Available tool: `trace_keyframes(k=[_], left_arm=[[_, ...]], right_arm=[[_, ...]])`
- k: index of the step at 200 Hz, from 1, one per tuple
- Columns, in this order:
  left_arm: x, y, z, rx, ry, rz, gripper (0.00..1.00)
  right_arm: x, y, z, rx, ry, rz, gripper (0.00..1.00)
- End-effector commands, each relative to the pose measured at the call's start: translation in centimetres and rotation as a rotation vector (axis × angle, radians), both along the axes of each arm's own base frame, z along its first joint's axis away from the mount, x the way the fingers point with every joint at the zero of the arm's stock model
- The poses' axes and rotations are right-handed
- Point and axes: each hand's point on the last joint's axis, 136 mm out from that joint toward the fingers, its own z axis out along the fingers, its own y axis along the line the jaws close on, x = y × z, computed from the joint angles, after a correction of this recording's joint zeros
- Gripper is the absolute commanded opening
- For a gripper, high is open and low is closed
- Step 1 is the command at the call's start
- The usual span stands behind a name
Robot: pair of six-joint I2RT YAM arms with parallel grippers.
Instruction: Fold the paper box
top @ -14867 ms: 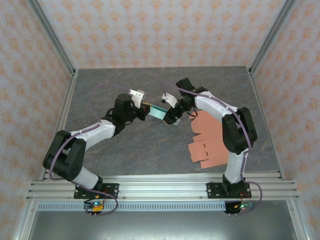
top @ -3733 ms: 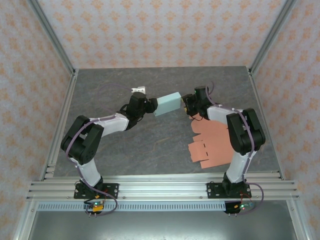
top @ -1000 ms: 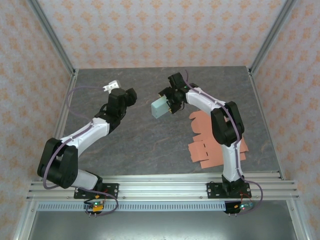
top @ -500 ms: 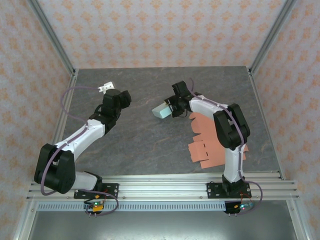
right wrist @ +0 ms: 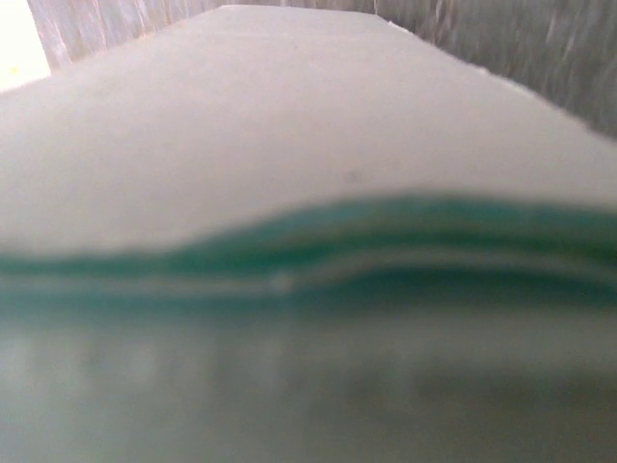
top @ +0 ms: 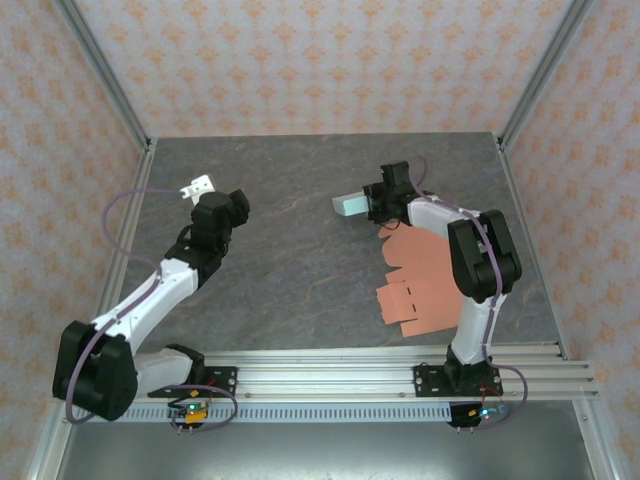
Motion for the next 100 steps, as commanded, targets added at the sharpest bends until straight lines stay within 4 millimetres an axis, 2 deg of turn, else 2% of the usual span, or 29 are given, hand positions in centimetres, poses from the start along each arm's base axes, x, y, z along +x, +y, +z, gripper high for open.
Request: trace_keyframes(k=[1, 25, 36, 63, 79, 100], left_arm=[[-1.6, 2.1, 0.0, 0.049, -0.003, 0.075, 0.69], [-2.5, 2.4, -0.3, 0.07, 0.023, 0.077, 0.69], [-2.8, 2.5, -0.7, 0.069, 0.032, 0.075, 0.69], [-3.5, 2.6, -2.3, 0.042, 0.045, 0.085, 0.69], [-3.7, 2.6, -2.7, 0.005, 0.043, 0.099, 0.69], [-4.1, 2.6, -2.9, -0.036, 0.017, 0.11, 0.69]], right_arm=[[3.1, -4.5, 2.2, 0.005, -0.099, -0.157, 0.45], [5.8, -10.4, 2.6, -0.031, -0.178, -0.324, 0.45], [6.5, -13.3, 1.8, -0.052, -0.17, -0.413, 0.45], [9.9, -18.1, 0.6, -0.074, -0.21, -0.509, 0.45], [11.1, -19.8, 0.2, -0.087, -0.19, -0.499, 0.54], [10.2, -22.2, -0.1, -0.177, -0.113, -0.505, 0.72]])
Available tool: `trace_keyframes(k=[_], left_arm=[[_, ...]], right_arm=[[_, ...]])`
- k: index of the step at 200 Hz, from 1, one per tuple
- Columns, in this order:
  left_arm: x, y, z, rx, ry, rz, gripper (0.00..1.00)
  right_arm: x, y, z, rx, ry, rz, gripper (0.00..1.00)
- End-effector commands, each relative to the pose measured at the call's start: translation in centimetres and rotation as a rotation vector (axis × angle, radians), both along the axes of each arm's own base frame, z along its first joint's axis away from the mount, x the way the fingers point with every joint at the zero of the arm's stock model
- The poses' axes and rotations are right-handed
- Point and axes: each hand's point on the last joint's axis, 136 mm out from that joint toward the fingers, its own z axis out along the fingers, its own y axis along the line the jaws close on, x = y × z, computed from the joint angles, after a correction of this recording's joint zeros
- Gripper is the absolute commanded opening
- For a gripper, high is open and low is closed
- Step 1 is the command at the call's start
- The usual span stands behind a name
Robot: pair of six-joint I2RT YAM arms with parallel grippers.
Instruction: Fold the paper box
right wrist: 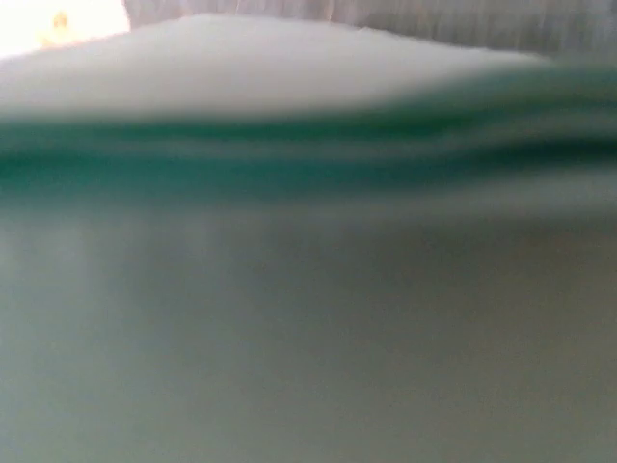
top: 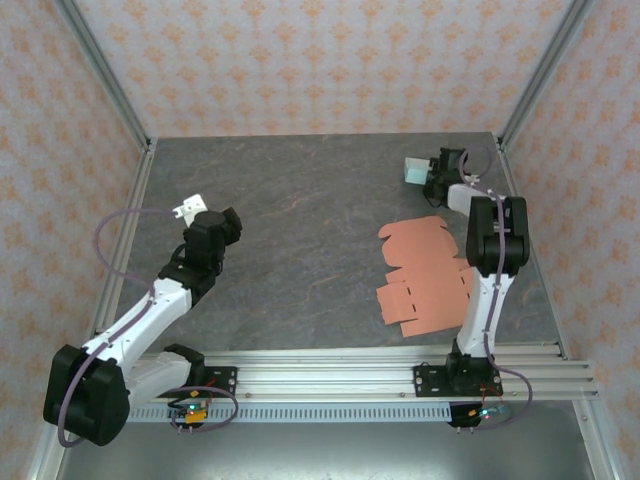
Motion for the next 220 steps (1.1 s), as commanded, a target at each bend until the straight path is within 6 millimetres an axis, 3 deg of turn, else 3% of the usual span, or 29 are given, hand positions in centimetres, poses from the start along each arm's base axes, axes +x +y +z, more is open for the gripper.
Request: trace_keyframes(k=[1, 14, 33, 55, 91, 111, 123, 144, 173, 184, 198, 220], left_arm=[[-0.8, 1.0, -0.1, -0.043, -0.033, 0.065, 0.68], [-1.2, 1.3, -0.1, -0.043, -0.04, 0.072, 0.69], [-1.4, 1.4, 0.0, -0.016, -0.03, 0.064, 0.69], [-1.0, 1.2, -0.1, 0.012, -0.004, 0.046, 0.69], [0.7, -0.8, -1.0, 0.018, 0.05, -0.061, 0.69], [1.8, -3.0, -1.6, 0.012, 0.118, -0.174, 0.68], [2.4, -4.9, -1.8, 0.023, 0.14, -0.279, 0.61], [2.7, -7.4, -2.3, 0.049, 0.16, -0.397, 0.61], [2.7, -10.3, -3.3, 0.08, 0.209, -0.503, 0.64], [2.6, -11.6, -3.6, 0.086, 0.221, -0.547, 0.62], [2.7, -12.1, -3.9, 0.09, 0.228, -0.548, 0.61], [3.0, -11.5, -3.8, 0.069, 0.214, -0.488, 0.62]], right_arm=[[0.0, -2.4, 1.3, -0.091, 0.051, -0.016, 0.72], [-0.8, -3.9, 1.6, -0.125, 0.114, -0.003, 0.76], [-3.8, -6.4, 2.4, -0.195, 0.277, -0.008, 0.82], [-6.4, -7.2, 3.8, -0.22, 0.345, 0.054, 0.84], [-10.5, -4.8, 5.2, -0.217, 0.363, 0.312, 0.84], [-15.0, -2.8, 4.9, -0.251, 0.459, 0.545, 0.84], [-18.3, -1.7, 4.0, -0.245, 0.505, 0.633, 0.84], [-23.5, 0.0, 2.8, -0.204, 0.57, 0.751, 0.84], [-29.1, -1.8, 1.8, -0.311, 0.706, 0.706, 0.86], [-29.4, -1.1, 0.9, -0.313, 0.679, 0.695, 0.85], [-29.0, 1.1, -0.4, -0.353, 0.655, 0.735, 0.9], [-26.6, 8.0, -2.3, -0.311, 0.54, 0.851, 0.91]])
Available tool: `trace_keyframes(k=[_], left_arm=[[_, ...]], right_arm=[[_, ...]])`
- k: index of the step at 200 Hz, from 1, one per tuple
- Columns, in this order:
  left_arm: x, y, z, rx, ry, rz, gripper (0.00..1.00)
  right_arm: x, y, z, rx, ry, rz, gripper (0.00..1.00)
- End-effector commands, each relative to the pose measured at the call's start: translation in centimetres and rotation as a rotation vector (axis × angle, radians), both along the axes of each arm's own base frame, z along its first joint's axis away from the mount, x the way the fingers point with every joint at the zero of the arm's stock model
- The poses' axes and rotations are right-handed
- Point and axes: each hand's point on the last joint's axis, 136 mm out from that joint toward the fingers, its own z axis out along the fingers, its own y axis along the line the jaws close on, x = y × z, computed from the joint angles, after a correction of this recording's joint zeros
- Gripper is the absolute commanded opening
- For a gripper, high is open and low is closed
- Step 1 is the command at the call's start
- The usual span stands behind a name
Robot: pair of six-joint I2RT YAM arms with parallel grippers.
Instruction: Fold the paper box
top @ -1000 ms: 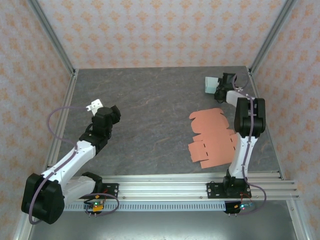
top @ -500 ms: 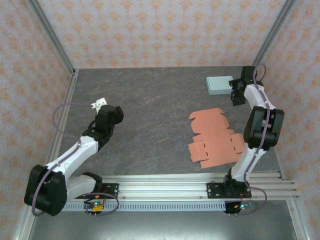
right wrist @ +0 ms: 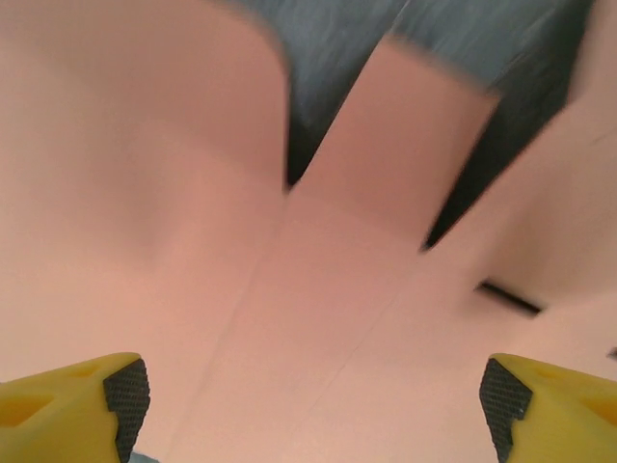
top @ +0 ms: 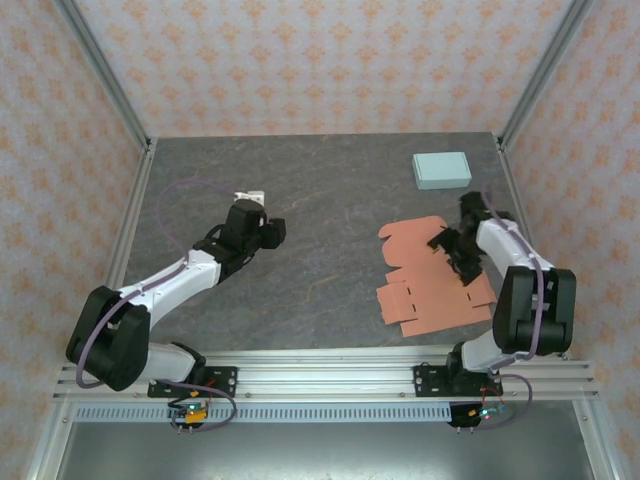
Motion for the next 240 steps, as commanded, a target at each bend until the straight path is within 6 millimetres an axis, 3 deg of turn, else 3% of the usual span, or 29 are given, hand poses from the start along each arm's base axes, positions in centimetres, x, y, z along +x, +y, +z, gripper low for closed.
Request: trace_keyframes(k=[1, 25, 44, 52, 66, 76, 86, 110, 127, 151, 170, 189, 210, 240], left_arm=[[0.5, 0.4, 0.8, 0.002, -0.015, 0.035, 0.62], [0.3, 2.4, 0.0, 0.006, 0.037, 0.131, 0.64], [0.1, 3.5, -1.1, -0.054, 0.075, 0.179, 0.64], [0.1, 3.5, -1.2, -0.066, 0.08, 0.172, 0.64], [0.0, 3.5, -1.2, -0.059, 0.092, 0.167, 0.64], [-0.1, 3.3, -1.1, -0.054, 0.093, 0.151, 0.64], [-0.1, 2.8, -1.1, -0.057, 0.089, 0.118, 0.64], [0.1, -1.1, -1.7, -0.082, 0.116, -0.098, 0.65], [0.0, -3.2, -2.6, -0.016, 0.165, -0.206, 0.64], [1.1, -3.7, -3.7, 0.026, 0.212, -0.187, 0.64], [2.4, -3.6, -3.9, 0.028, 0.207, -0.137, 0.64], [4.0, -2.5, -4.0, 0.063, 0.221, -0.033, 0.64], [5.6, -1.1, -4.4, 0.118, 0.255, 0.08, 0.64], [6.5, 0.5, -5.1, 0.172, 0.264, 0.2, 0.64]], right_arm=[[3.3, 5.8, -1.4, 0.075, -0.108, 0.086, 0.91], [7.8, 15.4, -0.6, 0.327, -0.206, 0.247, 0.89], [11.6, 21.8, 2.7, 0.396, -0.273, 0.39, 0.9], [12.5, 23.7, 3.7, 0.421, -0.292, 0.415, 0.9], [13.7, 25.1, 5.1, 0.466, -0.325, 0.384, 0.91], [14.3, 24.7, 5.7, 0.472, -0.351, 0.357, 0.91], [14.4, 23.1, 6.0, 0.42, -0.359, 0.353, 0.91], [12.3, 15.4, 4.2, 0.144, -0.239, 0.359, 0.92], [10.2, 12.1, 2.8, 0.146, -0.178, 0.333, 0.93], [10.4, 14.4, 3.6, 0.536, -0.293, 0.288, 0.92], [11.5, 15.9, 3.4, 0.649, -0.306, 0.237, 0.92], [13.6, 16.4, 3.0, 0.768, -0.367, 0.048, 0.93], [15.7, 15.2, 3.1, 0.794, -0.48, -0.123, 0.92], [16.7, 14.0, 2.4, 0.743, -0.5, -0.204, 0.89]])
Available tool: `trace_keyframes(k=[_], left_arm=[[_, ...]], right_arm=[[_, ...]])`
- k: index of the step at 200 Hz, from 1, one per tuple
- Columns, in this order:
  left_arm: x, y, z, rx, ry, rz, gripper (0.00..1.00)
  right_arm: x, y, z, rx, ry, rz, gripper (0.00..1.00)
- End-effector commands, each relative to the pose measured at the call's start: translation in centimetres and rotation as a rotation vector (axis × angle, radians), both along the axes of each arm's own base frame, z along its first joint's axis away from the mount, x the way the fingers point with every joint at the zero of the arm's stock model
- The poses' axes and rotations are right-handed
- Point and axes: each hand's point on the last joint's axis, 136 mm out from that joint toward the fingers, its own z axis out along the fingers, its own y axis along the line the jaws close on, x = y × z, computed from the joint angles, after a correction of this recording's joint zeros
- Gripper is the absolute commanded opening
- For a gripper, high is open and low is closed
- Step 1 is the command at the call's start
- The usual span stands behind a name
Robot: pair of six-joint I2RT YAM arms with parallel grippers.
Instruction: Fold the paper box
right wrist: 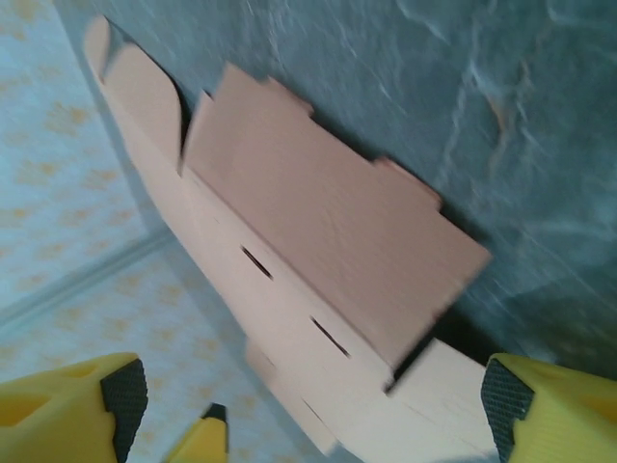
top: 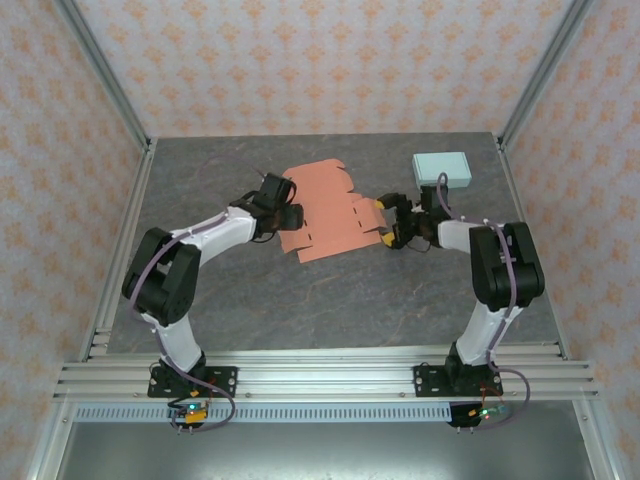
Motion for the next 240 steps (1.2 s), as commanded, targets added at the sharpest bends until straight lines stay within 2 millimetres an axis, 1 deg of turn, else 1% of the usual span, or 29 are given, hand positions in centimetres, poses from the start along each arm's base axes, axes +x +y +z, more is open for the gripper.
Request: trace_keyframes(k=[1, 37, 66, 93, 95, 98, 114, 127, 151, 160, 171, 183, 184, 187, 205, 223, 230, 240], left_arm=[[0.0, 3.1, -0.5, 0.107, 0.029, 0.155, 0.64], [-0.1, 4.1, -1.5, 0.169, 0.058, 0.208, 0.65], [-0.1, 3.7, -2.1, 0.185, 0.06, 0.204, 0.67], [-0.1, 3.2, -2.2, 0.181, 0.065, 0.205, 0.67], [-0.3, 3.2, -3.1, 0.189, 0.082, 0.207, 0.67], [-0.3, 3.2, -3.4, 0.189, 0.086, 0.214, 0.67], [-0.4, 2.9, -3.6, 0.152, 0.07, 0.234, 0.67], [-0.7, 2.6, -4.1, 0.105, 0.069, 0.262, 0.67], [-1.0, 2.4, -4.4, 0.103, 0.074, 0.26, 0.67], [-1.1, 2.2, -4.6, 0.102, 0.081, 0.254, 0.67], [-1.0, 2.0, -4.7, 0.092, 0.082, 0.251, 0.66], [-0.9, 1.7, -4.7, 0.063, 0.071, 0.25, 0.66], [-0.8, 1.6, -4.1, 0.052, 0.059, 0.25, 0.66], [-0.7, 1.5, -3.4, 0.035, 0.041, 0.25, 0.66], [-0.3, 0.8, -0.9, -0.04, -0.027, 0.241, 0.66], [0.0, 0.5, 2.3, -0.103, -0.093, 0.225, 0.67], [0.1, 0.5, 3.5, -0.131, -0.107, 0.215, 0.67], [0.2, 0.8, 5.1, -0.177, -0.101, 0.231, 0.68]], right_arm=[[2.5, -0.5, 1.4, 0.055, -0.063, -0.131, 0.89], [2.7, -0.8, 0.3, 0.075, -0.019, -0.183, 0.84], [2.7, -1.4, -0.2, 0.076, 0.003, -0.234, 0.82], [3.1, -0.9, -0.6, 0.098, 0.023, -0.247, 0.8], [3.0, -0.8, -0.6, 0.099, 0.022, -0.247, 0.8], [3.1, -0.7, -0.5, 0.099, 0.02, -0.247, 0.8], [3.1, -0.1, -0.7, 0.091, 0.023, -0.241, 0.79], [3.6, 0.0, -0.6, 0.089, -0.009, -0.244, 0.72], [4.7, -0.3, -0.5, 0.051, -0.071, -0.237, 0.55], [5.1, -0.2, -0.5, 0.049, -0.086, -0.226, 0.47], [5.4, 0.2, -0.2, 0.055, -0.116, -0.208, 0.34], [5.7, 0.5, 0.2, 0.057, -0.145, -0.19, 0.25], [5.7, 0.4, 0.3, 0.057, -0.148, -0.189, 0.24], [5.7, 0.5, 0.4, 0.055, -0.155, -0.182, 0.22], [5.9, 1.0, 1.5, 0.04, -0.208, -0.137, 0.11], [5.9, 1.2, 2.9, 0.017, -0.265, -0.099, 0.08], [6.0, 1.3, 3.8, 0.007, -0.296, -0.082, 0.07], [6.0, 1.5, 5.0, -0.012, -0.334, -0.048, 0.03]])
